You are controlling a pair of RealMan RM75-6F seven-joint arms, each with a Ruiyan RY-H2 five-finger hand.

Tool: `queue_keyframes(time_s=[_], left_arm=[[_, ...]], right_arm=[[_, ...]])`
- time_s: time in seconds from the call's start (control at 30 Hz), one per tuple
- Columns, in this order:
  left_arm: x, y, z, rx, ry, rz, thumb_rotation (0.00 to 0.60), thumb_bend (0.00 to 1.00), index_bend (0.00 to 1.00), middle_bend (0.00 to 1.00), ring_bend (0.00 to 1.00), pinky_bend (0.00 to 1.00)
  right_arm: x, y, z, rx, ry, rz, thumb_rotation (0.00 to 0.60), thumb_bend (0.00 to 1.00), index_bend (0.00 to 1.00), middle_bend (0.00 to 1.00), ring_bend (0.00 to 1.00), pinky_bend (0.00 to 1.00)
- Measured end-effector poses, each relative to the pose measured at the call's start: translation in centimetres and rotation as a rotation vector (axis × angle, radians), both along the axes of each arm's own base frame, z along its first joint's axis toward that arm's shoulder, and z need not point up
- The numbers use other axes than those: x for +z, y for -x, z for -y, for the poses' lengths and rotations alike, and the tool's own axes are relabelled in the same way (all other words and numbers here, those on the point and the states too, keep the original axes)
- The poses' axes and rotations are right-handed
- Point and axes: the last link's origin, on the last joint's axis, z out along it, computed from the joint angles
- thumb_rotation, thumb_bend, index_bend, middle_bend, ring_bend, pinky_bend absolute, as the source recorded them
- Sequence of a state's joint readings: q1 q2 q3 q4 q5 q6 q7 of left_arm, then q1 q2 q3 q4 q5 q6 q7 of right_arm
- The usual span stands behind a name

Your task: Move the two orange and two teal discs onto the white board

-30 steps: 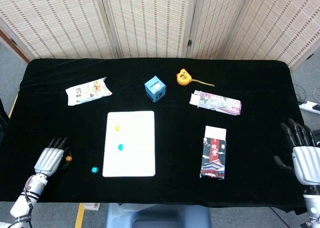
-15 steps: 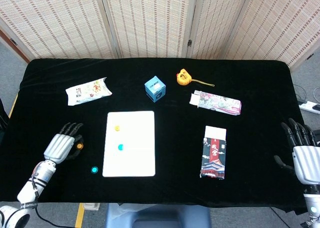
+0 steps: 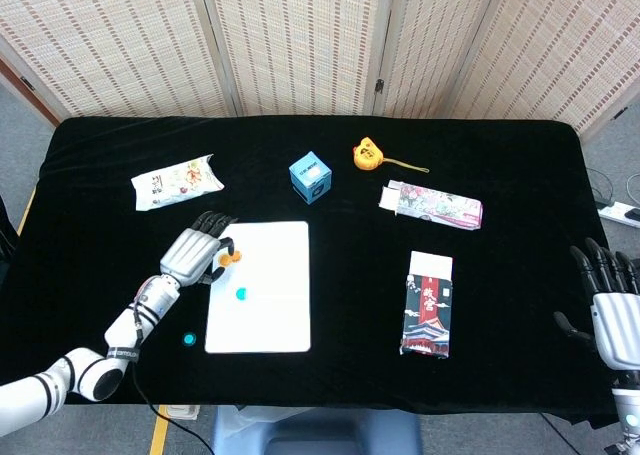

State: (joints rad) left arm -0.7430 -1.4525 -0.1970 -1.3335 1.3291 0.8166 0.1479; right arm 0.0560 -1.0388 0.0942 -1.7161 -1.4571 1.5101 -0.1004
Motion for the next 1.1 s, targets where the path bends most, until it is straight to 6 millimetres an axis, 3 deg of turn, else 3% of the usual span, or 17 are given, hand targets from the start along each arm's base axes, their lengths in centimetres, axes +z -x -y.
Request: queue_keyframes(time_s=[0.17,0.37,1.1], left_arm=[[-1.9,-2.3,-1.5,0.004,0.023,-0.011,0.600,0.44,0.49,0.09,0.00,0.00],[-3.5,-3.7,-2.5,0.017,0.041,-0.025,0.600,0.44,0.49,0.09,0.00,0.00],[-6.1,-3.6,-3.4,0.079,0.060,-0.075,0.600,0.44,0.46,0.09,0.00,0.00]], right_arm=[[0.0,0.0,0.0,-0.005,-0.001,-0.003,0.600,0.27,0.00,0.00,0.00,0.00],[0.1,0.0,-0.1,-0.011,0.002,-0.006,0.600,0.27,0.00,0.00,0.00,0.00],[0.3,0.4,-0.4,-0.021,0.010,-0.001,0.600,0.27,0.00,0.00,0.00,0.00]])
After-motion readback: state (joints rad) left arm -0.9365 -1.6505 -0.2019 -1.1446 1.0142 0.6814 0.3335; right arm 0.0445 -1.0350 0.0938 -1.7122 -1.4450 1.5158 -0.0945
